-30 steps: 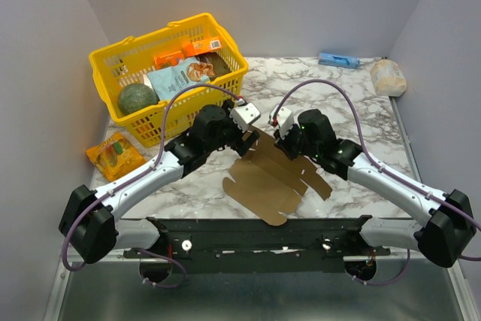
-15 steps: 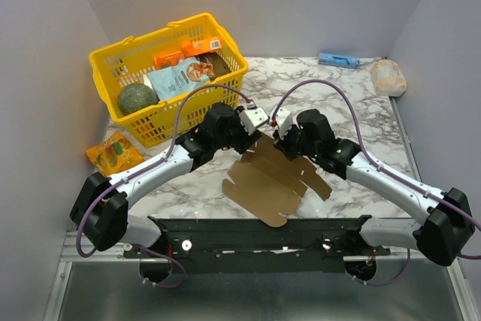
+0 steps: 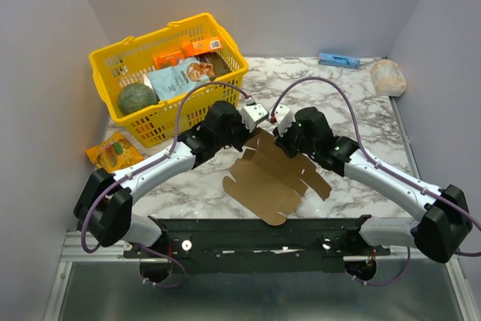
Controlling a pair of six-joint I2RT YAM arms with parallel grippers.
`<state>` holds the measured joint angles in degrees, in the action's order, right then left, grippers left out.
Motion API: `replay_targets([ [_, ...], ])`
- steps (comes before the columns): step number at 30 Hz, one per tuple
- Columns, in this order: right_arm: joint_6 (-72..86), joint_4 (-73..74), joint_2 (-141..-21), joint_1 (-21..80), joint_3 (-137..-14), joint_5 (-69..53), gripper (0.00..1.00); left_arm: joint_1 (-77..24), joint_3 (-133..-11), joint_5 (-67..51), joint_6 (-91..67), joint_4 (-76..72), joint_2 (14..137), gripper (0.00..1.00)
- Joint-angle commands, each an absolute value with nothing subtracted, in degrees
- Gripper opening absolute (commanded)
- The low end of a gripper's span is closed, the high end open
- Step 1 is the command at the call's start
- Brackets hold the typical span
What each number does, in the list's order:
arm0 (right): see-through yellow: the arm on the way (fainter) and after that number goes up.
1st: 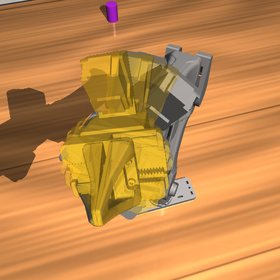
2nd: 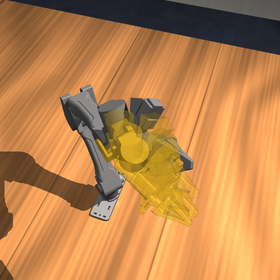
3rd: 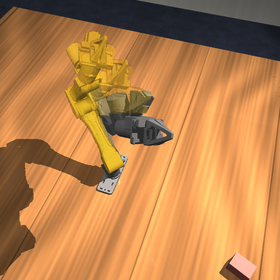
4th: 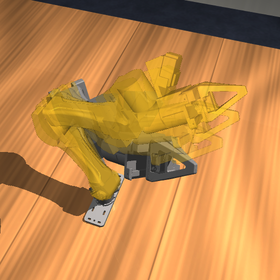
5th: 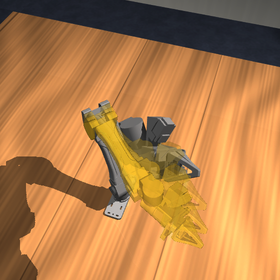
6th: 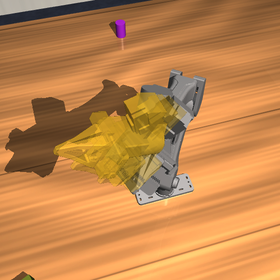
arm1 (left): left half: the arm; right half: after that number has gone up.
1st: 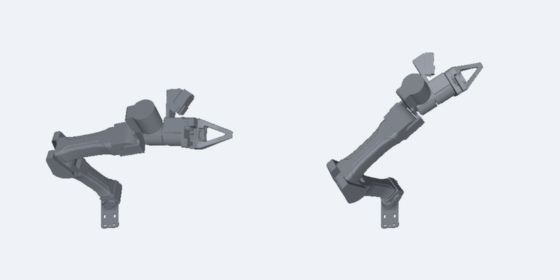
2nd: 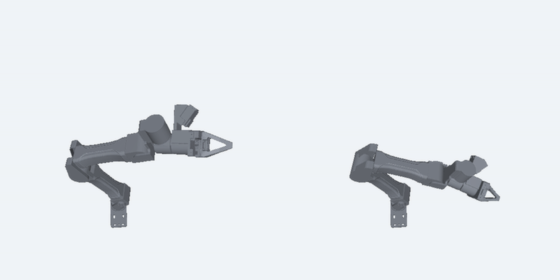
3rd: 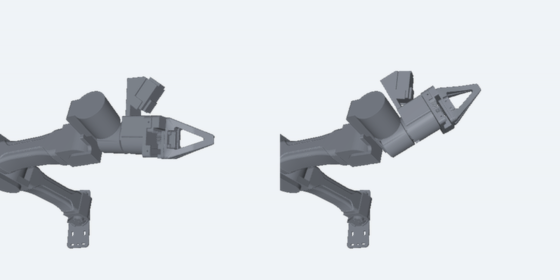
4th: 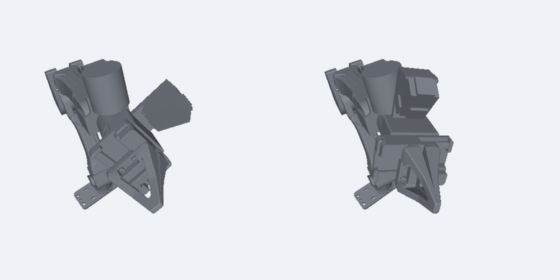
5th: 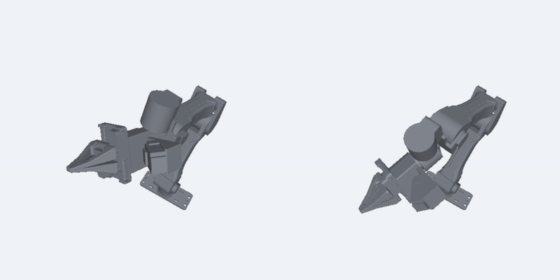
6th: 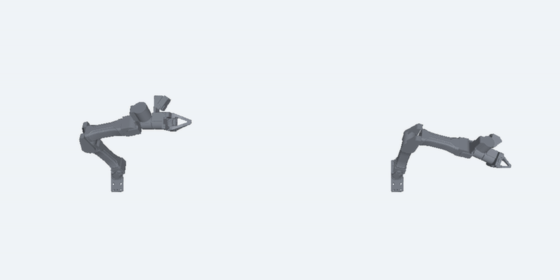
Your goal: Fold the paper box
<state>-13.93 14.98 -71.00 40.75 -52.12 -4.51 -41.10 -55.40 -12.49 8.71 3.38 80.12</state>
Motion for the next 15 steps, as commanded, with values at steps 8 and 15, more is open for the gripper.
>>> replay_targets([
  [8, -1.8, 14.8, -67.4, 41.4, -56.2, 5.2, 0.66, -47.2, -47.0, 7.7, -1.8, -5.7, 77.1, 0.0],
  [15, 25.2, 21.2, -55.1, 41.3, -53.7, 18.8, 0.85, -51.1, -37.5, 18.0, -3.9, -15.5, 71.3, 0.0],
])
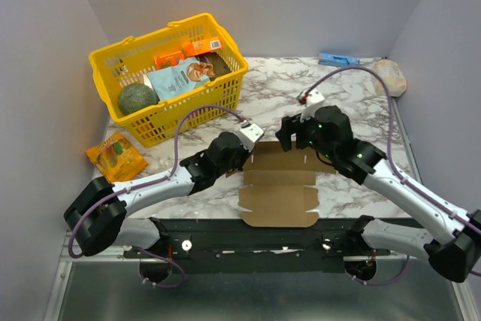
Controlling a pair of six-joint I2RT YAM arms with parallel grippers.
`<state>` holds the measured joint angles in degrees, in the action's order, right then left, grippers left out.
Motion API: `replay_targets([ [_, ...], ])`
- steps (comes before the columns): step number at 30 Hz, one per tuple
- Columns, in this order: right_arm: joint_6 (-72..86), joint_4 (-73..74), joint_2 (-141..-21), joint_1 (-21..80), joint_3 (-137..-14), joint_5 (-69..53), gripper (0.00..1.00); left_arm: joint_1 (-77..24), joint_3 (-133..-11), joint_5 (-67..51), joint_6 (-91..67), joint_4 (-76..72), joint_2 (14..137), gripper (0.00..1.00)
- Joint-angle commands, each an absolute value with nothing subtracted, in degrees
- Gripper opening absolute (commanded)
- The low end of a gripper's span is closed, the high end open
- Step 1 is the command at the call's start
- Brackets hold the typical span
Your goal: Fold the paper box
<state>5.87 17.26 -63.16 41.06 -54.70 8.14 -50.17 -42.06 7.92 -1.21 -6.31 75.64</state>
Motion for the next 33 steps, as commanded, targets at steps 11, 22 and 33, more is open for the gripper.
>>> replay_targets([
  [11, 66.6, 5.3, -44.3, 41.4, -33.5, 9.0, 0.85, -54.8, -29.1, 23.0, -1.4, -23.6, 65.6, 0.0],
  [22, 74.2, -5.0, -50.0, 41.3, -30.1, 12.7, 0.85, -56.9, -26.9, 24.3, -0.4, -25.6, 64.1, 0.0],
  [33, 78.5, -10.7, -58.4, 41.2, -29.2, 14.4, 0.72, -60.0, -26.9, 26.7, 2.9, -26.5, 65.1, 0.0],
])
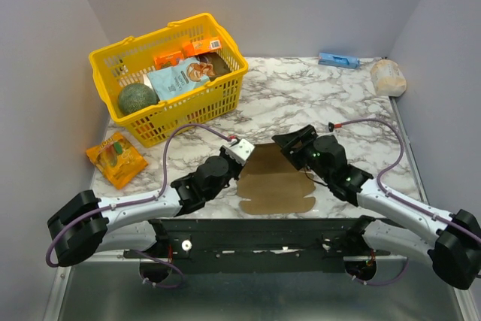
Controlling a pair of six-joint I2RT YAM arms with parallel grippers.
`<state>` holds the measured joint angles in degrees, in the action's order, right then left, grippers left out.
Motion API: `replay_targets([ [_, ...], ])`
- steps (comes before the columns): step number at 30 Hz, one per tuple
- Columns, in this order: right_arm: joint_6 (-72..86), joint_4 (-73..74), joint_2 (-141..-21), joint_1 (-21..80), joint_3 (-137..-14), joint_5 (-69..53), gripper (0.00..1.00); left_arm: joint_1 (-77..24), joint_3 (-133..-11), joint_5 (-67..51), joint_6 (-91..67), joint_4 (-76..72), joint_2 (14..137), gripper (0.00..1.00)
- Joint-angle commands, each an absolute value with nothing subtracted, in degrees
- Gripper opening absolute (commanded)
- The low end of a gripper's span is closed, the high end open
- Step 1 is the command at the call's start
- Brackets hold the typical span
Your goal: Fold the paper box
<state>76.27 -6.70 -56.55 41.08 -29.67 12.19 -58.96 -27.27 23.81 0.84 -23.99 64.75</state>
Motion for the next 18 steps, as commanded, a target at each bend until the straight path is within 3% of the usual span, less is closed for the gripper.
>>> replay_targets([
  [1, 78.5, -10.8, -58.7, 41.2, -29.1, 14.4, 0.68, -60.1, -26.9, 26.7, 3.2, -26.3, 65.1, 0.0],
  [5, 80.1, -11.2, -59.5, 41.2, -27.3, 14.9, 0.47, -60.1, -27.3, 26.7, 2.8, -25.4, 65.7, 0.0],
  [6, 80.2, -11.5, -59.6, 41.2, -26.3, 15.2, 0.37, -60.1, -27.6, 26.6, 2.6, -25.1, 66.0, 0.01],
  [9, 80.7, -11.9, -59.9, 41.2, -24.8, 15.8, 0.19, -60.1, -27.9, 25.5, 1.4, -24.3, 66.3, 0.08],
  [11, 80.7, -12.0, -60.0, 41.1, -24.3, 16.0, 0.16, -60.1, -28.3, 24.5, 0.7, -23.9, 66.3, 0.15],
  [15, 80.6, -12.0, -60.2, 41.2, -23.3, 16.2, 0.08, -60.1, -29.6, 22.9, 0.2, -22.0, 65.5, 0.5],
  [17, 80.6, -12.0, -60.0, 41.2, -22.6, 16.4, 0.06, -60.1, -30.1, 21.4, -1.8, -20.2, 64.6, 0.61],
  [18, 80.6, -12.0, -59.9, 41.2, -22.3, 16.4, 0.04, -60.1, -30.4, 20.9, -2.8, -19.6, 63.6, 0.71],
])
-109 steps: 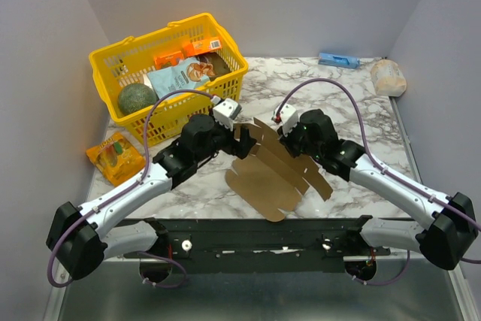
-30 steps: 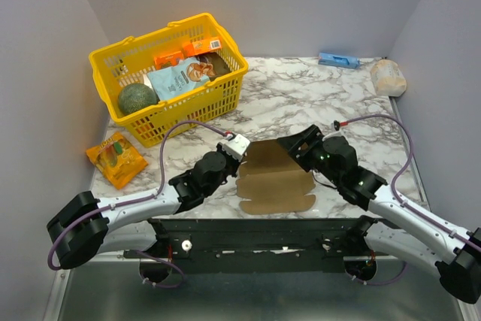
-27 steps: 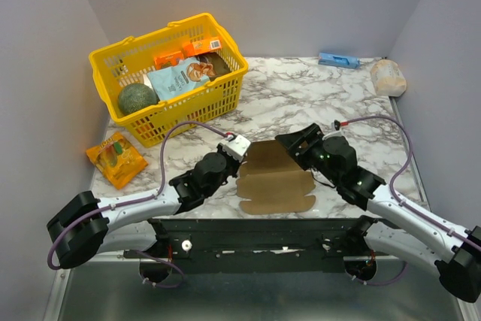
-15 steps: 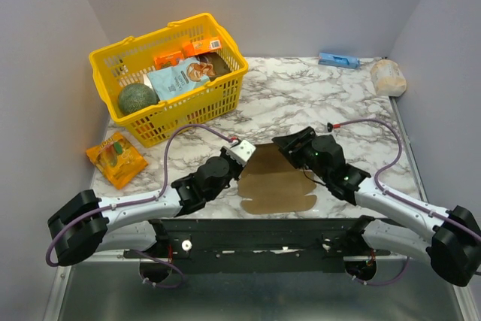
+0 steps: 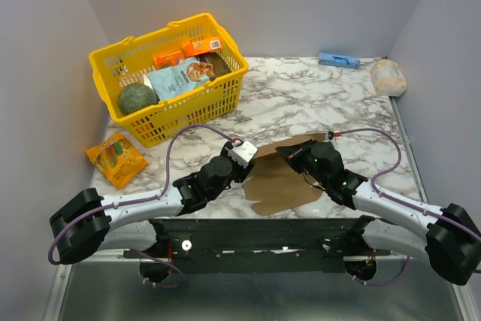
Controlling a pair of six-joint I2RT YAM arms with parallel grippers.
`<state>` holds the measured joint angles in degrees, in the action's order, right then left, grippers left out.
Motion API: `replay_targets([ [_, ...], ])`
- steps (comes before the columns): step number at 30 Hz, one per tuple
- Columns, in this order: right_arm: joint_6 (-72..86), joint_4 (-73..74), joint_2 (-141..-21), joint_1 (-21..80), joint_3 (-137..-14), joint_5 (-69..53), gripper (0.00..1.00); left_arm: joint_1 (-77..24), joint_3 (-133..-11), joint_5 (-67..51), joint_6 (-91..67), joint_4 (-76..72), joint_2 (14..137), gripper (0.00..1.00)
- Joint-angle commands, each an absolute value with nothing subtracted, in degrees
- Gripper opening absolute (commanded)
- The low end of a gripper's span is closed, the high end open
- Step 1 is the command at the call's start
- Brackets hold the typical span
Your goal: Fold the paper box
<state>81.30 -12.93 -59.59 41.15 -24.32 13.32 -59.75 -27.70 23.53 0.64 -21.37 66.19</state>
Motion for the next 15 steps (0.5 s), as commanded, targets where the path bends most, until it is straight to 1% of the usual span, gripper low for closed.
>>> replay_targets([
  [1, 80.7, -12.0, -59.7, 41.2, -22.1, 16.5, 0.04, -60.1, -30.5, 19.4, -3.4, -18.5, 62.8, 0.74],
  [4, 81.0, -12.0, -59.2, 41.2, -21.1, 17.1, 0.03, -60.1, -29.9, 16.0, -5.3, -16.1, 58.9, 0.81],
  [5, 81.1, -12.0, -59.2, 41.2, -20.8, 17.2, 0.02, -60.1, -29.5, 13.8, -6.1, -15.6, 57.8, 0.81],
  [7, 81.1, -12.0, -58.9, 41.2, -20.1, 18.0, 0.02, -60.1, -27.9, 13.0, -8.9, -14.3, 54.1, 0.82],
  [9, 81.6, -12.0, -58.2, 41.2, -19.2, 18.5, 0.02, -60.0, -26.2, 14.5, -11.9, -12.8, 50.8, 0.83],
  [11, 81.6, -12.0, -57.6, 41.2, -18.6, 18.8, 0.02, -59.8, -25.7, 16.9, -15.5, -8.1, 49.4, 0.84],
  [13, 81.4, -11.7, -57.0, 41.2, -17.9, 19.6, 0.02, -58.3, -25.1, 25.0, -19.8, -2.6, 48.4, 0.9],
  [15, 81.6, -11.6, -56.4, 41.2, -17.5, 20.0, 0.02, -55.4, -24.4, 27.5, -26.1, -0.1, 48.7, 0.96],
])
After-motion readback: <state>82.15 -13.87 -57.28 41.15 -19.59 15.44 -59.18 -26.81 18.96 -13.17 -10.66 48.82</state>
